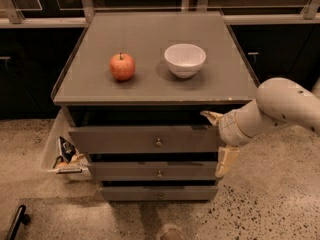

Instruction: Open top drawer

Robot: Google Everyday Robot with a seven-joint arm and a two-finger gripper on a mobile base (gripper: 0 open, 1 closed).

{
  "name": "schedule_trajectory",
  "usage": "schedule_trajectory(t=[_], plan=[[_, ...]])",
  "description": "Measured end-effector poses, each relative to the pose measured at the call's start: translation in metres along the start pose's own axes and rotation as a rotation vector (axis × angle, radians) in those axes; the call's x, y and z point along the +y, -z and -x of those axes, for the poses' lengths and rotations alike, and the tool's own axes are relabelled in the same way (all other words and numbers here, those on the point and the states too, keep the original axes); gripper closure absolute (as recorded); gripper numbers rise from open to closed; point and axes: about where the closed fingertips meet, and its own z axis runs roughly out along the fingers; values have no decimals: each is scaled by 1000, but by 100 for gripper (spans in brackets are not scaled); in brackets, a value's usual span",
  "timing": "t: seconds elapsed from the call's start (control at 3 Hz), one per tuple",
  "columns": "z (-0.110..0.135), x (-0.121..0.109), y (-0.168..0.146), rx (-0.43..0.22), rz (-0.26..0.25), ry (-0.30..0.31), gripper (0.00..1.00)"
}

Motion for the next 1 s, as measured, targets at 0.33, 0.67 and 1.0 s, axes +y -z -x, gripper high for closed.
schedule_trajectory(t=[0.33, 0.67, 1.0], plan=[[0, 0, 0, 0, 0, 0, 0], [-5, 1, -10, -4, 2, -26, 0], [-16, -4, -25, -7, -4, -59, 0]])
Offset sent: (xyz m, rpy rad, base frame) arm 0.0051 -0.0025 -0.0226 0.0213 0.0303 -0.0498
